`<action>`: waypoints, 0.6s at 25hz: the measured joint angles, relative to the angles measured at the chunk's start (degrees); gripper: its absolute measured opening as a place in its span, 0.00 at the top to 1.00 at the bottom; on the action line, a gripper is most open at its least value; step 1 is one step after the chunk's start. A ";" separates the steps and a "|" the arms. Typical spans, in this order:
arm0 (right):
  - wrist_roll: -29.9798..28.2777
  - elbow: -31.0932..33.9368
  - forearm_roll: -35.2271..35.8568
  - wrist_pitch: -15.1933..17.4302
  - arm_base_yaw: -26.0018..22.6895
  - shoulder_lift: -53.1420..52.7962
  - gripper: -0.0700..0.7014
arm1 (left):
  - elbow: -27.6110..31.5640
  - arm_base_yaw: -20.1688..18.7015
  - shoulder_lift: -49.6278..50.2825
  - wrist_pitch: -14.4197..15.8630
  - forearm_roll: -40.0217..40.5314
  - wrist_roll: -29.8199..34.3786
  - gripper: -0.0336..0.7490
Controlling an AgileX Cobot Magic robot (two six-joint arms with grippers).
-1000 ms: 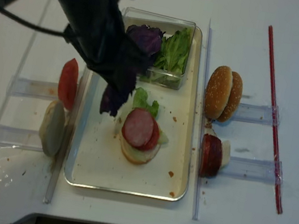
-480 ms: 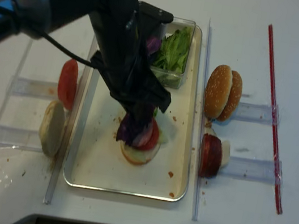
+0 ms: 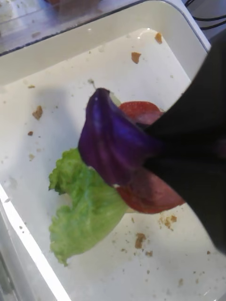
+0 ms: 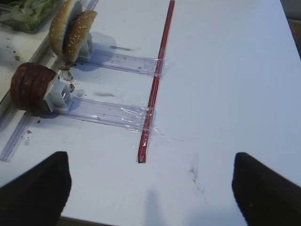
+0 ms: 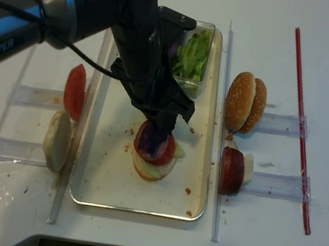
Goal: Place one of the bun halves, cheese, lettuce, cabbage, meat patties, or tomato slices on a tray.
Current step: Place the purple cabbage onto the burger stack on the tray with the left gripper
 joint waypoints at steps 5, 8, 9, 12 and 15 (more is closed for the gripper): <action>0.00 0.00 0.00 0.00 0.00 0.00 0.01 | 0.00 0.00 0.63 0.00 0.11 0.81 0.91; 0.00 0.00 0.00 0.00 0.00 0.00 0.01 | 0.00 0.00 0.62 0.00 0.11 0.81 0.91; 0.00 0.00 0.00 0.00 0.00 0.00 0.01 | 0.00 0.00 0.62 0.00 0.11 0.81 0.91; 0.00 0.00 0.00 0.00 0.00 0.00 0.01 | 0.00 0.00 0.62 0.11 0.11 0.81 0.88; 0.22 0.00 0.00 0.00 0.00 0.00 0.01 | 0.00 0.00 0.62 1.08 0.11 0.81 0.82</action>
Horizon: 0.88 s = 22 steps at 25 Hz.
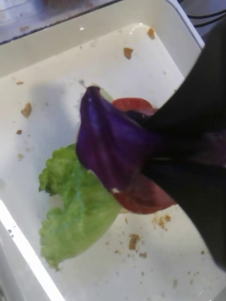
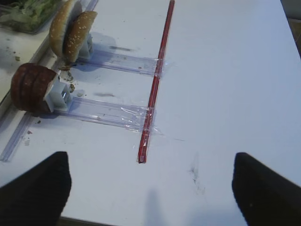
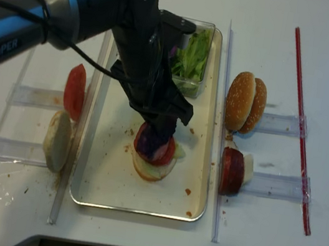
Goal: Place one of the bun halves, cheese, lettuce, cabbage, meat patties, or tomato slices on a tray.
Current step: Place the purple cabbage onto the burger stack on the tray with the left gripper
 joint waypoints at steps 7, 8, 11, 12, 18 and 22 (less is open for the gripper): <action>0.00 0.00 0.00 0.00 0.00 0.00 0.01 | 0.00 0.00 0.00 1.17 0.00 0.00 0.65; 0.00 0.00 0.00 0.00 0.00 0.00 0.01 | 0.00 0.00 0.00 1.17 0.00 0.00 0.63; 0.00 0.00 0.00 0.00 0.00 0.00 0.01 | 0.00 0.00 0.00 1.17 0.00 0.00 0.57; 0.00 0.00 0.00 0.00 0.00 0.00 0.01 | 0.00 0.00 0.00 1.17 0.00 0.00 0.56; 0.00 0.00 0.00 0.00 0.00 0.00 0.01 | 0.00 0.00 0.00 1.17 0.23 0.00 0.55; 0.00 0.00 0.00 0.00 0.00 0.00 0.01 | 0.00 0.00 0.00 1.40 1.03 0.00 0.51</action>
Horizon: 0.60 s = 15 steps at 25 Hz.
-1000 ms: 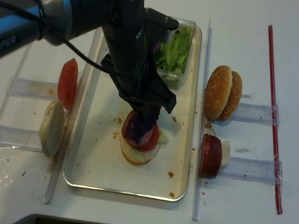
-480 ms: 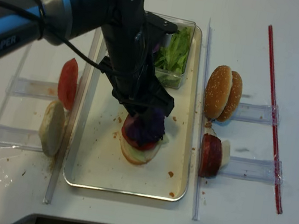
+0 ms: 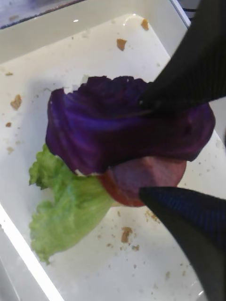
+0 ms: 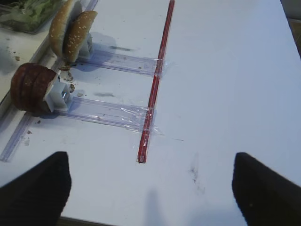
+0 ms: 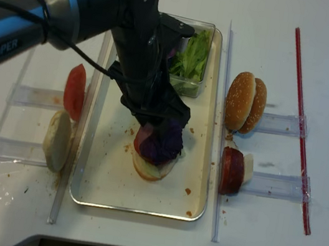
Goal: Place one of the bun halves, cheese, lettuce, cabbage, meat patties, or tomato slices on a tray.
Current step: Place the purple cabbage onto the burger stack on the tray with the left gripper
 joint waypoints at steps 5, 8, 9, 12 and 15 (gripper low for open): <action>0.00 0.00 0.00 0.00 0.00 0.00 0.01 | 0.00 0.00 0.00 0.24 0.89 -0.74 0.48; 0.00 0.00 0.00 0.00 0.00 0.00 0.01 | 0.00 0.00 0.00 0.72 2.03 -1.11 0.48; 0.00 0.00 0.00 0.00 0.00 0.00 0.01 | 0.00 0.00 0.00 0.99 2.70 -1.46 0.48; 0.00 0.00 0.00 0.00 0.00 0.00 0.01 | 0.00 0.00 0.00 1.70 4.53 -2.42 0.48; 0.00 0.00 0.00 0.00 0.00 0.00 0.01 | 0.00 0.00 0.00 2.23 5.22 -2.94 0.48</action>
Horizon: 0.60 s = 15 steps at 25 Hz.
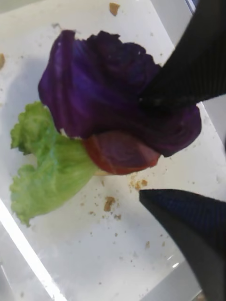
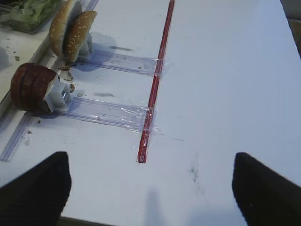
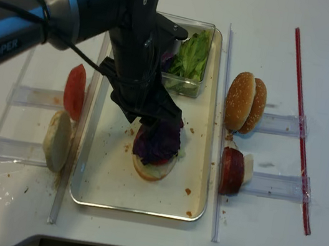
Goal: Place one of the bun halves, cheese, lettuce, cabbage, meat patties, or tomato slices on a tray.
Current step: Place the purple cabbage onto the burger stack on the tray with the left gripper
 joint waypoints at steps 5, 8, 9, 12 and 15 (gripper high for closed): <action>0.00 0.00 0.00 0.00 0.00 0.00 0.01 | 0.00 0.00 0.00 0.80 0.00 -0.67 0.48; 0.00 0.00 0.00 0.00 0.00 0.00 0.01 | 0.00 0.00 0.00 1.19 0.00 -0.71 0.48; 0.00 0.00 0.00 0.00 0.00 0.00 0.01 | -0.11 0.00 0.00 1.19 0.00 -0.71 0.48; 0.00 0.00 0.00 0.00 0.00 0.00 0.01 | -0.75 0.00 0.00 1.32 0.00 -0.81 0.48; -0.10 0.00 0.00 0.00 0.00 0.00 0.01 | -1.87 0.00 0.00 1.46 -0.46 -0.81 0.48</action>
